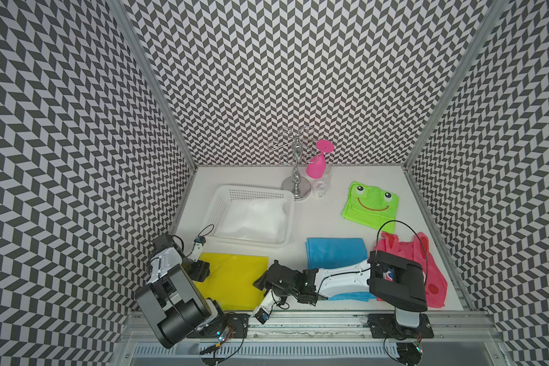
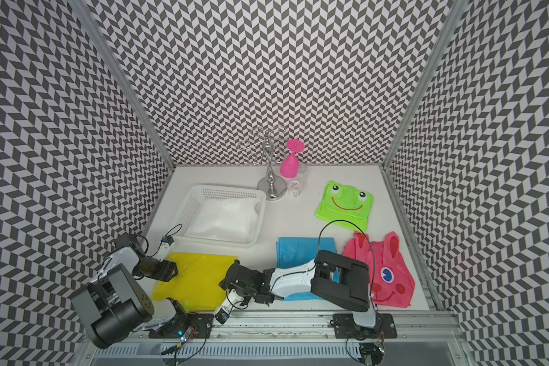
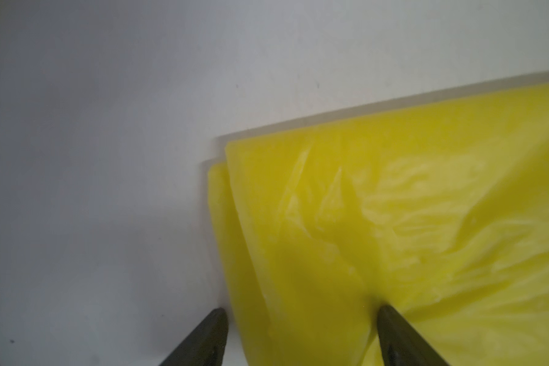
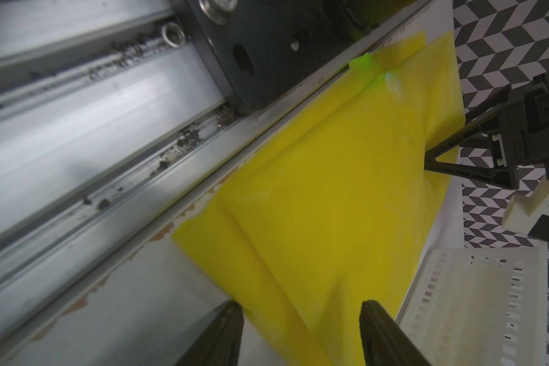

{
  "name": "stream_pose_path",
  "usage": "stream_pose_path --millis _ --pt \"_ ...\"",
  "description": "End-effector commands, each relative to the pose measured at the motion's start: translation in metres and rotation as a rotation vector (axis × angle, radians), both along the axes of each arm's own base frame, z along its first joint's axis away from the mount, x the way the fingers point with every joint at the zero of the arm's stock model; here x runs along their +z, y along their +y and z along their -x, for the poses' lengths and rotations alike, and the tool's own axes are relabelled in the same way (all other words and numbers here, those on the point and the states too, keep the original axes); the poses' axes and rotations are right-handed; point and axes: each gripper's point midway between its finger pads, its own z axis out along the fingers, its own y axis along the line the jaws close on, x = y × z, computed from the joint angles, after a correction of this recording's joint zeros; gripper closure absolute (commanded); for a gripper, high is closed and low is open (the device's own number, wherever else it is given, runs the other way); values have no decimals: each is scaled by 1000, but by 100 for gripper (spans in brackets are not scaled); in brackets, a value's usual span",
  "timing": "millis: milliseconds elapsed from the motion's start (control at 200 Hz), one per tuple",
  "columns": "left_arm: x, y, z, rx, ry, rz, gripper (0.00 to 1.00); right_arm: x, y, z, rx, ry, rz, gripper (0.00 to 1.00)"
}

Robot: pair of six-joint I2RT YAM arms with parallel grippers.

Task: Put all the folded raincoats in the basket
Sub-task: Pick up the raincoat from the center of the board.

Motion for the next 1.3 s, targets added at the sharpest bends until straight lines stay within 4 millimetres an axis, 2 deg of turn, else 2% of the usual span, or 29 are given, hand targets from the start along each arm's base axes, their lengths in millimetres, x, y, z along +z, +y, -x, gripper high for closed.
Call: stream_pose_path --millis 0,115,220,310,366,411,481,506,551,706,776,891,966,1016,1177,1217,1252,1297 --pt "-25 -12 22 -25 91 30 22 -30 -10 10 47 10 102 46" --pt "-24 -14 22 -57 90 2 23 -28 -4 10 57 3 85 54" --pt "-24 -17 23 -93 91 -15 24 -27 2 10 61 -4 72 50" --pt "-23 -19 21 -114 94 -21 25 -26 5 11 73 2 63 52" --pt "-22 -20 20 -124 92 -17 25 -24 8 12 75 10 58 63" --pt "-19 -21 19 -128 84 -8 25 -22 9 13 79 13 58 78" --pt "-11 -24 14 -150 59 7 24 -14 10 15 88 31 41 95" --pt "-7 -25 12 -158 46 12 24 -10 10 16 93 41 33 99" --pt "0 -27 8 -174 24 22 23 -2 10 18 97 70 9 100" --pt "35 -31 -6 -222 -45 45 22 47 12 19 66 205 -126 100" --pt "50 -27 -11 -232 -68 24 21 74 12 15 29 297 -194 100" --pt "77 -17 -21 -237 -108 -22 21 106 10 4 -44 414 -271 100" --pt "100 -14 -32 -245 -159 -39 21 123 9 -6 -98 492 -299 100" --pt "123 -15 -45 -252 -236 -42 21 134 10 -13 -154 582 -313 100" --pt "203 -47 -76 -390 -520 19 16 168 19 -32 -254 843 -371 100" --pt "216 -59 -78 -440 -571 37 10 174 22 -36 -268 902 -378 100" --pt "225 -70 -79 -487 -611 56 1 178 24 -40 -288 950 -384 100" --pt "231 -85 -76 -549 -659 93 0 182 28 -46 -316 1000 -392 100"
